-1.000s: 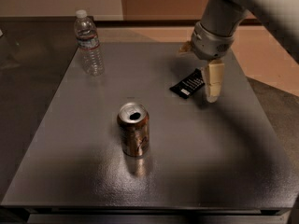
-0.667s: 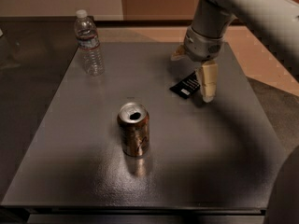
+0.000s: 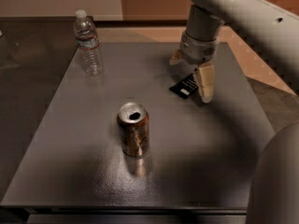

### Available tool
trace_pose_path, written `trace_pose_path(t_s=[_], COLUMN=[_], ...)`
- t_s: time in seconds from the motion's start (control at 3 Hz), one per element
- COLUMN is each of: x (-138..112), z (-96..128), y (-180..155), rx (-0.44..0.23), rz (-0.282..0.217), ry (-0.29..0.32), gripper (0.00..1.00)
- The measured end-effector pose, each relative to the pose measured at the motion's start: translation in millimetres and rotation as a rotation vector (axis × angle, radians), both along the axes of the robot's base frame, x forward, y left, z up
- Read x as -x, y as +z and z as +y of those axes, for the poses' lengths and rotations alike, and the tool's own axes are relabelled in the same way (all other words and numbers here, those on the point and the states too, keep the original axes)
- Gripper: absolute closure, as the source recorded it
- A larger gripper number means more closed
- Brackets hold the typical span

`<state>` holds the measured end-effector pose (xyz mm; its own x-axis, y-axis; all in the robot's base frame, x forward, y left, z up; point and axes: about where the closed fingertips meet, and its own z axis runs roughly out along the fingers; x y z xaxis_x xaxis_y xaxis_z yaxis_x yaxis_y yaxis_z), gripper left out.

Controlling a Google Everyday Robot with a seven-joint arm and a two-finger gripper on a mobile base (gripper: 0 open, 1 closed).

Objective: Move rxbar chocolate near orange can

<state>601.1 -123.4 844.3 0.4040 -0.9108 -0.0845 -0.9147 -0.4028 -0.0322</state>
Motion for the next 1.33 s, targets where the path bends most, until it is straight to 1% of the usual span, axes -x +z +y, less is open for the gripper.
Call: trace_pose_path(t_s=[0.67,1.0,1.33], x=[-12,-17,-18], z=[-18,-28,-31], y=[-12,-11,-6], rx=[0.016,0.002,-0.024], rz=[0.007,0.005,0.000], ry=[-0.034,-0.055,-0.063], gripper=[0.00,0.18,0.42])
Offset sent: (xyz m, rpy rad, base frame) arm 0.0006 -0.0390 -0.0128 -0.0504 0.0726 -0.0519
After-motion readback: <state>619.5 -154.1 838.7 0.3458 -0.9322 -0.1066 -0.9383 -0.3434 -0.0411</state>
